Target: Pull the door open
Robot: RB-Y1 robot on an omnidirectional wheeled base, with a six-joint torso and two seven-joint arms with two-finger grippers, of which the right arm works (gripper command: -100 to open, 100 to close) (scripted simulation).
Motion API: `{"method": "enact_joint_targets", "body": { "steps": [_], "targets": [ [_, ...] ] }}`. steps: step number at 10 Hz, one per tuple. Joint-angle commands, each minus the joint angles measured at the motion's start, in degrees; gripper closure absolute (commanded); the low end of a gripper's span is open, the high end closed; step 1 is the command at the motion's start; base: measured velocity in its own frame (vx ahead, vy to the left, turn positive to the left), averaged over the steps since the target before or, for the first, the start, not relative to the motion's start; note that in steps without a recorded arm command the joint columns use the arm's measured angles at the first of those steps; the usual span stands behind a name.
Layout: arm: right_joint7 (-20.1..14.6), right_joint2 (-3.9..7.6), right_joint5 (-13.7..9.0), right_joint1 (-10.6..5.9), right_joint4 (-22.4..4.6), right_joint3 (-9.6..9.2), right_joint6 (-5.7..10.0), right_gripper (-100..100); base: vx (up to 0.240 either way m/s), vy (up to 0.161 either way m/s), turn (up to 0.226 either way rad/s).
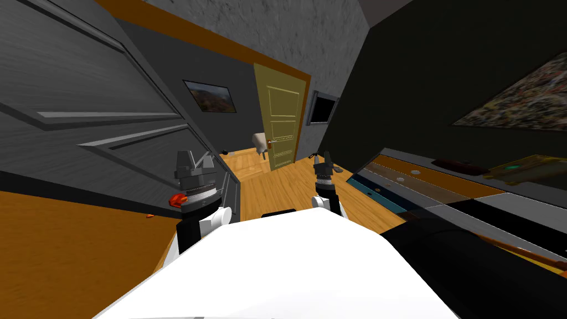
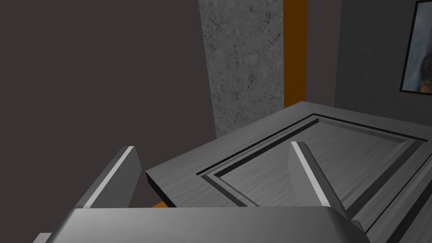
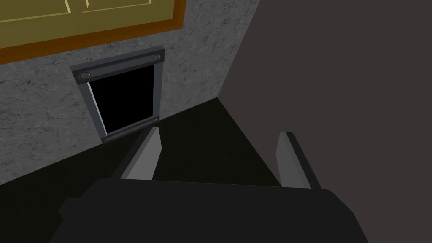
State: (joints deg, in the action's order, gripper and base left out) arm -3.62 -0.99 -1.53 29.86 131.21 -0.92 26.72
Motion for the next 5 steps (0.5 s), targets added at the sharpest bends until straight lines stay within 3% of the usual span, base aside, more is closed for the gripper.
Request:
{"method": "enact_joint_targets", "body": {
  "steps": [1,4,5],
  "targets": [
    [-0.03,0.48,-0.09,-0.87,-1.58,0.25,0.06,-100,-0.050,-0.001,0.094],
    [-0.10,1.38,-0.28,-2.61,-4.76,0.75,0.18,-100,0.096,-0.001,0.069],
    [-0.15,1.94,-0.41,-3.80,-6.91,1.09,0.26,-100,0.103,-0.016,0.116]
  ]
}}
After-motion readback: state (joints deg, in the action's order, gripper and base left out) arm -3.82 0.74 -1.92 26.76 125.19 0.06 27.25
